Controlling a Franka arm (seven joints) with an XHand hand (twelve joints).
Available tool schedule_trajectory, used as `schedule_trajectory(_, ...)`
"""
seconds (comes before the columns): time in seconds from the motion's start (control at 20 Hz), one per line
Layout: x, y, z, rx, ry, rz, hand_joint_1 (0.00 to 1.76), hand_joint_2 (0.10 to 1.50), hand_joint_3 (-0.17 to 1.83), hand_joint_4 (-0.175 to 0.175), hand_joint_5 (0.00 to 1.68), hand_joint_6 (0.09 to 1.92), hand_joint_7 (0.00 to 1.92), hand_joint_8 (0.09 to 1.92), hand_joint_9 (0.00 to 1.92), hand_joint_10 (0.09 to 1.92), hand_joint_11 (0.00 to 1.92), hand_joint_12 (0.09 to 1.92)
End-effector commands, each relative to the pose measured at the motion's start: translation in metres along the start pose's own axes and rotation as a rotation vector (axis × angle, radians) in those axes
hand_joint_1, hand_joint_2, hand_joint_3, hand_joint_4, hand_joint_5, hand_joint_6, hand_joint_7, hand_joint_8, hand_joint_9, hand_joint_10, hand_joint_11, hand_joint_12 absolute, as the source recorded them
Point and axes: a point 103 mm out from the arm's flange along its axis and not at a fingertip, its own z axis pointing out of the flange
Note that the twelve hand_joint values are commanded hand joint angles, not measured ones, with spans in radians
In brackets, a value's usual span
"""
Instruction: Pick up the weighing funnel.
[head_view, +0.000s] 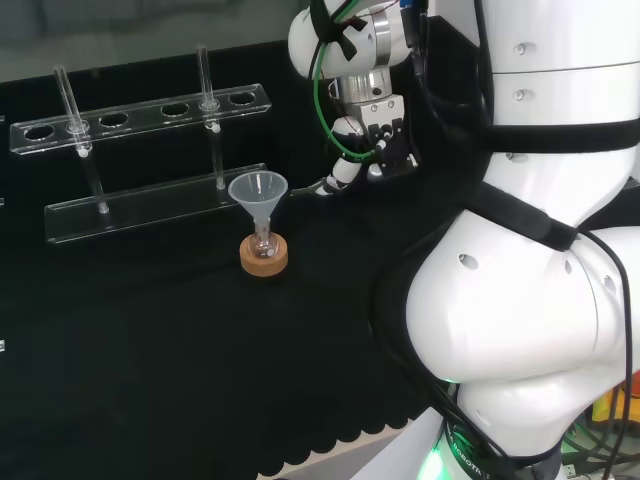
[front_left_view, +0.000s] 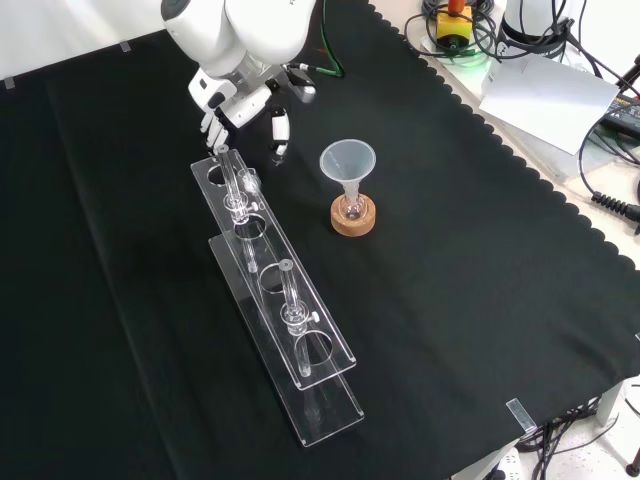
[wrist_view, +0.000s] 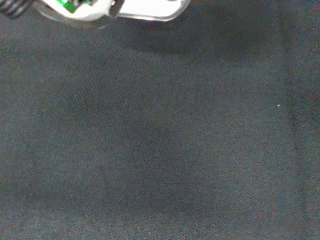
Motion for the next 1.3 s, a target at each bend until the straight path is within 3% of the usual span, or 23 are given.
schedule_trajectory(0.05, 0.004, 0.005, 0.004, 0.01, -0.004, -0.024, 0.84, 0.64, 0.53, -0.057, 0.6, 0.1, 0.41, 0.69, 0.64, 0.59, 0.42, 1.3)
schedule_trajectory(0.9, 0.003, 0.018, 0.016, 0.023, -0.02, -0.051, 0.87, 0.62, 0.55, -0.047, 0.66, 0.16, 0.42, 0.68, 0.66, 0.58, 0.43, 1.29)
schedule_trajectory(1.15, 0.002, 0.019, 0.016, 0.019, -0.022, -0.051, 0.88, 0.61, 0.57, -0.044, 0.66, 0.23, 0.43, 0.67, 0.67, 0.56, 0.44, 1.28)
schedule_trajectory(1.3, 0.004, 0.022, 0.019, 0.015, -0.029, -0.051, 0.88, 0.61, 0.58, -0.04, 0.61, 0.43, 0.43, 0.67, 0.67, 0.55, 0.44, 1.29)
